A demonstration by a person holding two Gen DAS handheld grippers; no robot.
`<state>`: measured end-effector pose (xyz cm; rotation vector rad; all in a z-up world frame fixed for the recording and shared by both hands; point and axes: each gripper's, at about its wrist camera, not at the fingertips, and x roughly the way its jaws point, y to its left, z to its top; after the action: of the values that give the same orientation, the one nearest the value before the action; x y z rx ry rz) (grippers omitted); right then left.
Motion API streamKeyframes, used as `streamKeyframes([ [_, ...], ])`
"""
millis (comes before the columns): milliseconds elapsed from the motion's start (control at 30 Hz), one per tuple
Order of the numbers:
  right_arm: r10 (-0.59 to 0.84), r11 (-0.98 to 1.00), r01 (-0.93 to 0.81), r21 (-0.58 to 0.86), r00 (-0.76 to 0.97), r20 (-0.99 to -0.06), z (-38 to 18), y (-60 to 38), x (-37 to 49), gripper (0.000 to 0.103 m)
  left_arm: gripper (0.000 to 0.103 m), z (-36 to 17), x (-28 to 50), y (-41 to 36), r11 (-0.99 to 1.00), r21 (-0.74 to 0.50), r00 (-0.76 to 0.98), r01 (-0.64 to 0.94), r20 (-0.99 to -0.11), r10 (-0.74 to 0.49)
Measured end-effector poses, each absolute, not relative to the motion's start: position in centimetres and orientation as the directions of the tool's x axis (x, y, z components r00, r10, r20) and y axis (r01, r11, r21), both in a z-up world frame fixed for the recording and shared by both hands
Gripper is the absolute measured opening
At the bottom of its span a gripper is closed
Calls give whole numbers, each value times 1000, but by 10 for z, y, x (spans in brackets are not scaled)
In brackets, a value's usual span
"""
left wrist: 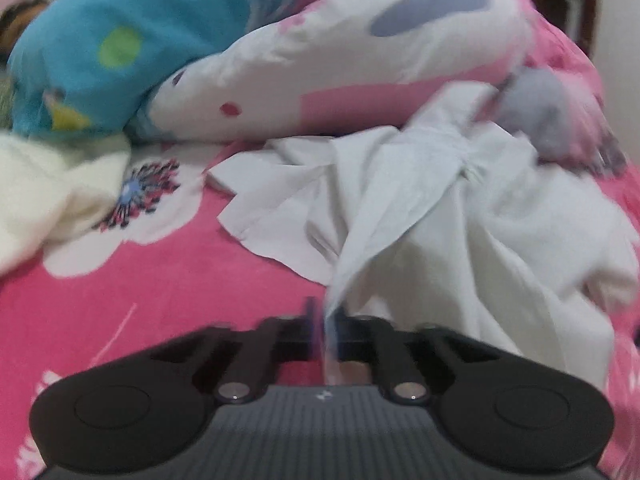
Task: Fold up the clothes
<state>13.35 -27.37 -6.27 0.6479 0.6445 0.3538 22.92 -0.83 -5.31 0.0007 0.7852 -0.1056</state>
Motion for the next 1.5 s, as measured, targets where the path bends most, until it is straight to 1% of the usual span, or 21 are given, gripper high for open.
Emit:
streamKeyframes([
  [33,486,753,-108,649,756,-438,-62,-276,131,4,2,-51,229,-4,996,-59,709,64,-700,-87],
  [133,466,766,-110,634,773,-430,-58,-284,123,4,2,-33,205,7,994,-83,767,64,-634,-102],
  [233,453,770,-112,628,790,-414,-51,-286,113,4,2,-2,159,28,974,-195,806,116,-554,-207],
  [267,450,771,-116,625,795,-407,-47,-286,108,4,2,9,140,34,968,-208,823,137,-521,-229],
  [367,451,776,-141,615,806,-384,-34,-283,94,4,2,41,83,49,951,-230,862,207,-417,-288],
  [400,453,776,-149,613,808,-376,-30,-281,89,4,2,49,65,52,951,-216,872,222,-392,-293],
  [500,464,772,-173,611,811,-357,-17,-274,73,4,2,65,18,63,942,-205,880,266,-348,-324],
  [667,473,790,-214,574,808,-351,3,-260,45,4,2,68,-49,83,922,-223,857,316,-349,-378],
  [867,495,794,-225,564,778,-387,5,-250,22,4,2,30,-98,100,928,-182,785,326,-496,-373],
  [933,503,794,-222,566,762,-408,2,-246,17,5,5,10,-98,99,929,-151,746,337,-560,-361],
  [967,507,794,-212,570,749,-427,-2,-244,18,5,6,4,-98,98,932,-133,740,339,-574,-351],
  [1000,511,791,-199,579,736,-444,-6,-242,20,5,15,-1,-98,97,934,-115,735,339,-587,-339],
  [1033,514,787,-186,588,725,-458,-9,-241,21,6,30,-1,-99,96,932,-104,738,348,-583,-341],
  [1067,522,779,-179,601,715,-464,-11,-240,23,7,37,-1,-101,94,929,-94,741,358,-577,-344],
  [1100,535,767,-175,617,707,-464,-12,-239,26,9,48,1,-103,92,925,-89,753,369,-556,-354],
  [1133,547,755,-172,633,698,-463,-13,-238,28,17,54,4,-105,90,921,-83,764,381,-532,-364],
  [1167,562,742,-173,648,688,-460,-13,-236,32,25,55,7,-107,88,917,-78,775,392,-508,-375],
  [1200,578,731,-178,659,674,-460,-12,-233,38,42,58,9,-104,85,911,-71,778,406,-496,-385],
  [1233,593,725,-186,663,658,-464,-11,-228,45,52,58,10,-102,80,906,-63,780,419,-485,-395],
  [1333,621,725,-213,656,613,-488,-11,-208,70,54,58,4,-83,62,893,-48,768,448,-491,-412],
  [1500,599,769,-179,614,536,-595,-24,-185,103,54,58,-8,-38,32,879,-33,737,475,-531,-418],
])
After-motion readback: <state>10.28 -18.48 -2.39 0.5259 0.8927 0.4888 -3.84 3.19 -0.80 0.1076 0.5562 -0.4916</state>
